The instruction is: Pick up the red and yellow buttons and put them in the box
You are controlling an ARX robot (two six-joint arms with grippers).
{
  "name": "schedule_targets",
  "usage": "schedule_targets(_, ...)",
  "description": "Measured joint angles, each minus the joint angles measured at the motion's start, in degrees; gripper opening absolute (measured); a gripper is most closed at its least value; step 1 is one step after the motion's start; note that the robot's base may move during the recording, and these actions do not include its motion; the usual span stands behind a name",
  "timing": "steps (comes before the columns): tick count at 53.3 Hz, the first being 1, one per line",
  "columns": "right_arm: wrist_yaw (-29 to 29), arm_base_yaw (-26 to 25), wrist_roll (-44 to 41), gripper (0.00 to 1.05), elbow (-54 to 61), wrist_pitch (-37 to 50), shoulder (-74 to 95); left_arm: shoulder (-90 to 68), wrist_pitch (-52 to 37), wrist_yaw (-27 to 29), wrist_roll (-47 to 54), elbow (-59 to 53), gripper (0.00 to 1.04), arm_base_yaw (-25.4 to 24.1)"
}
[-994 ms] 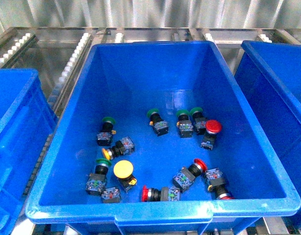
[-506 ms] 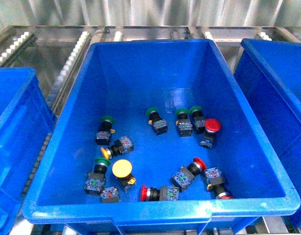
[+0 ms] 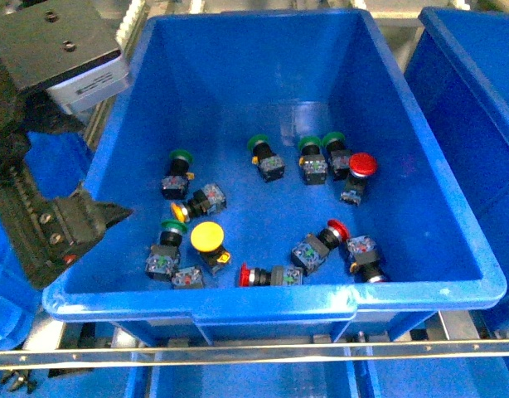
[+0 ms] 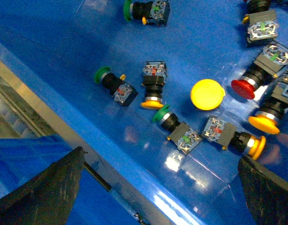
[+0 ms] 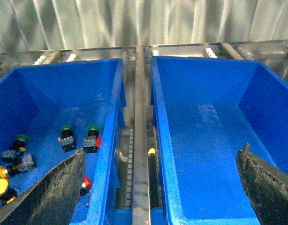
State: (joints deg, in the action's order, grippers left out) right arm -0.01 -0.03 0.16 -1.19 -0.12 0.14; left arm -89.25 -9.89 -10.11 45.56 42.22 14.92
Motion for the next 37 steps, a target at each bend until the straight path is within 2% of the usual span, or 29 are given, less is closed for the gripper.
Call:
schedule_targets(23, 0.02, 0.0, 0.0, 0.98, 0.0, 0.0, 0.0, -16.7, 2.03, 1.68, -0.46, 12.07, 0.97, 6.03)
schedule_targets(37, 0.0, 0.0, 0.0, 0.98, 0.0, 0.0, 0.0, -24.17, 2.36, 2.78, -1.05, 15.63, 0.97, 6.38)
